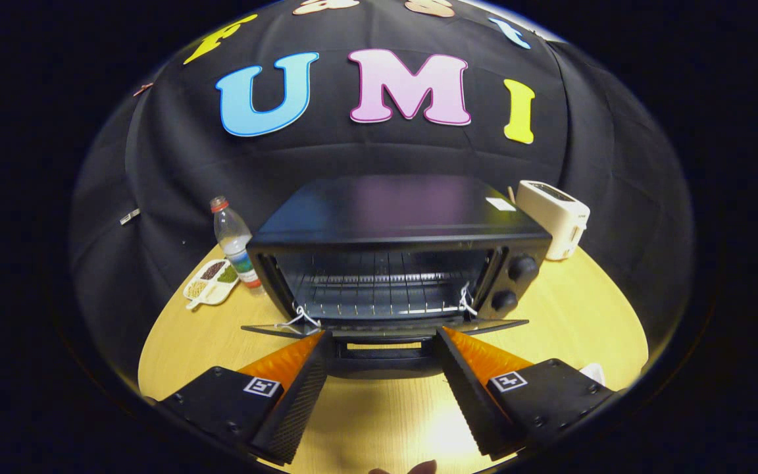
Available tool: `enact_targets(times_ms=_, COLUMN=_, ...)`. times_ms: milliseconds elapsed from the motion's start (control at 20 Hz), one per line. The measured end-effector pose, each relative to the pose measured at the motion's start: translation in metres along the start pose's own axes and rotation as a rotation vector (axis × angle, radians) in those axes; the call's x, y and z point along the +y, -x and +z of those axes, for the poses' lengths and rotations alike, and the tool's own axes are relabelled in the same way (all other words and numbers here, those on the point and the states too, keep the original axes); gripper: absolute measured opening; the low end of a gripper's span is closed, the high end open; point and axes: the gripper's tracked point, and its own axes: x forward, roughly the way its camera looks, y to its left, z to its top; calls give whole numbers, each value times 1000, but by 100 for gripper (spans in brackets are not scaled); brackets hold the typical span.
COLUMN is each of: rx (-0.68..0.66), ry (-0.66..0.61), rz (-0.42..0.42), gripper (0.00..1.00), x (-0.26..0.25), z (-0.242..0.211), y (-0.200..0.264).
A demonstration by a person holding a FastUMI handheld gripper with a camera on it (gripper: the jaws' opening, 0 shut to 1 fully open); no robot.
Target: Open the toaster oven, put the food inside, and close the toaster oven door.
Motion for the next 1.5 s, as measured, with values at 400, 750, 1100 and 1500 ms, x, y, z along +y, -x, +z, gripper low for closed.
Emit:
enact_targets(times_ms=400, rx=200, ry=-45, rz=-3, gripper=98, x=-15, z=-81, y=3)
enact_targets(times_ms=750, rx=185, ry=-20, rz=88, gripper=98, x=-28, z=-63, y=56)
enact_targets(times_ms=1100, rx=398, ry=-101, rz=170, gripper=99, x=-113, z=-42, y=117)
enact_targets(times_ms=1500, rx=571, ry=-33, rz=120, gripper=99, x=-282, z=-44, y=129)
